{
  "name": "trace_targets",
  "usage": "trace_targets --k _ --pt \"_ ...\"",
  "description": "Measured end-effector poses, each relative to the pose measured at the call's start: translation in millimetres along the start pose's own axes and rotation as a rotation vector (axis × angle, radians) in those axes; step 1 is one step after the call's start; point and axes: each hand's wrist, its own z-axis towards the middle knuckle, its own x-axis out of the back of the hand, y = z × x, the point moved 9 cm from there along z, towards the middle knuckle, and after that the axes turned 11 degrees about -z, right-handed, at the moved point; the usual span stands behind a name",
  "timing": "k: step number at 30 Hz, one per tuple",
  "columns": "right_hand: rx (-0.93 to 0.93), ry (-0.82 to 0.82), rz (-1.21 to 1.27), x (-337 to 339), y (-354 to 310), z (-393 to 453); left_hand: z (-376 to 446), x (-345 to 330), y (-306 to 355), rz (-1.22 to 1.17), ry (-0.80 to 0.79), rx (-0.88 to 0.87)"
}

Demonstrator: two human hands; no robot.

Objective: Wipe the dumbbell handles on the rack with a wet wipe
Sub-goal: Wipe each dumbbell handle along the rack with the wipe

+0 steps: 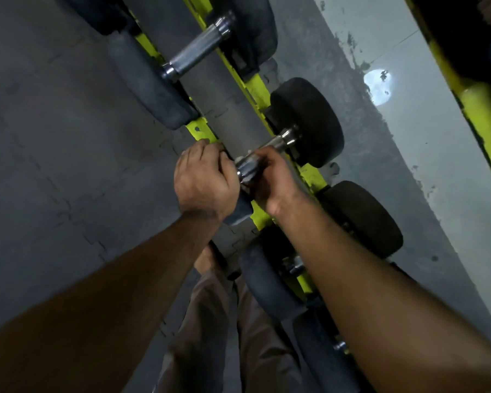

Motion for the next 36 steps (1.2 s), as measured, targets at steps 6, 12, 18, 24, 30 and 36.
trace_targets --k 6,12,18,24,30,36 --pt "0.015 -0.010 0.092 3 10 7 -1 0 0 0.015 0.004 0.005" --pt "0.160 0.082 0.276 27 -29 22 0 -1 -3 0.004 0.005 0.015" --pt "0.178 0.062 0.283 26 -34 23 -2 -2 -3 0.022 0.002 0.014" --pt "0.148 0.115 0.219 18 -15 29 -1 -2 -1 0.038 -0.017 0.019" --pt "0.229 0.092 0.369 20 -27 28 -1 -3 -3 0.062 -0.048 0.032" --pt "0.219 0.105 0.224 32 -41 25 0 -3 -1 0.056 -0.054 0.027"
